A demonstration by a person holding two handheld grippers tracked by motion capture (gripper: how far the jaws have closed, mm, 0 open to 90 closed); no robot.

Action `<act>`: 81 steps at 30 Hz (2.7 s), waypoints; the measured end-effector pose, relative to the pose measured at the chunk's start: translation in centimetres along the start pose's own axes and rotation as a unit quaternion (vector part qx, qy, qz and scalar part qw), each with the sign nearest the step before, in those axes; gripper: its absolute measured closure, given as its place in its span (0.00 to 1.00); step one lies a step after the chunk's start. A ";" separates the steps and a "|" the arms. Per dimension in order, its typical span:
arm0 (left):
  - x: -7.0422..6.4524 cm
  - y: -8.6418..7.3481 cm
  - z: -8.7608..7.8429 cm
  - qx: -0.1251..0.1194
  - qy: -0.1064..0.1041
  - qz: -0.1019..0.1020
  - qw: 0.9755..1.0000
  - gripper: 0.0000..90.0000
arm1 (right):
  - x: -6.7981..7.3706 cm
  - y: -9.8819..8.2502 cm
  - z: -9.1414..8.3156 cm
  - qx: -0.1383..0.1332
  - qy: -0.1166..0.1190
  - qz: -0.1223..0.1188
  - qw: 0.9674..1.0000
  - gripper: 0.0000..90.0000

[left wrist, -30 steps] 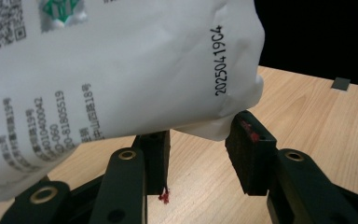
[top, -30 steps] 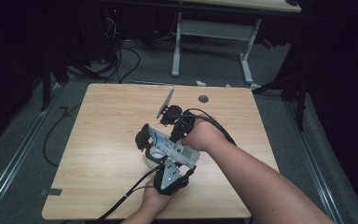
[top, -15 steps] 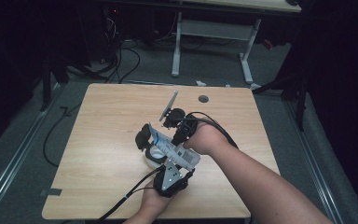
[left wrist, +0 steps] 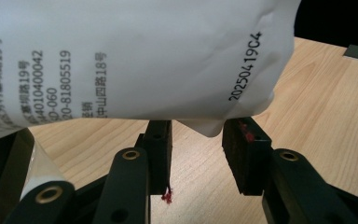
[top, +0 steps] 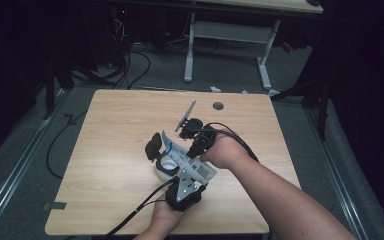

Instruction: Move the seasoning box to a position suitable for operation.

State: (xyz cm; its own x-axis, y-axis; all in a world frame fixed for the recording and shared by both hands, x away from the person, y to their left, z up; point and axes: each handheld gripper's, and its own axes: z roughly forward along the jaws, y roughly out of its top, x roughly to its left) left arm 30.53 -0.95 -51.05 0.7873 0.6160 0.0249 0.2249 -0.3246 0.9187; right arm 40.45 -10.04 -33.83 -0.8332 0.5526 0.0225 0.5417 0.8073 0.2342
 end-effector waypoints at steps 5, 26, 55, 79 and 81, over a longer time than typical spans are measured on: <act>0.0 -0.2 0.0 0.006 -0.003 -0.003 1.000 0.70 | 0.0 -0.2 0.1 0.000 0.000 0.000 1.000 1.00; 1.5 -1.8 -2.8 0.012 -0.034 -0.012 0.999 0.51 | -0.1 -0.4 0.1 -0.010 0.000 -0.001 1.000 1.00; 8.7 -5.4 -9.2 0.011 0.038 -0.046 0.998 0.49 | -3.3 -4.8 0.0 -0.013 -0.027 0.049 0.998 1.00; 11.4 -6.2 -10.5 0.005 0.074 -0.071 0.995 0.50 | -6.5 -11.6 3.5 -0.030 -0.036 0.117 0.992 1.00; 11.4 -6.3 -10.5 0.007 0.074 -0.072 0.995 0.50 | -6.5 -11.9 3.6 -0.029 -0.037 0.121 0.992 1.00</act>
State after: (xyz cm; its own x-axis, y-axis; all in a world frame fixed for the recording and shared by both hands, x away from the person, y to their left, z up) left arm 32.08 15.66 -52.39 0.6532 0.7557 -0.0467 0.3373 -0.2352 0.9115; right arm 39.85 -22.52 -40.25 -0.6678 0.7441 0.0149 0.7159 0.6367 0.2865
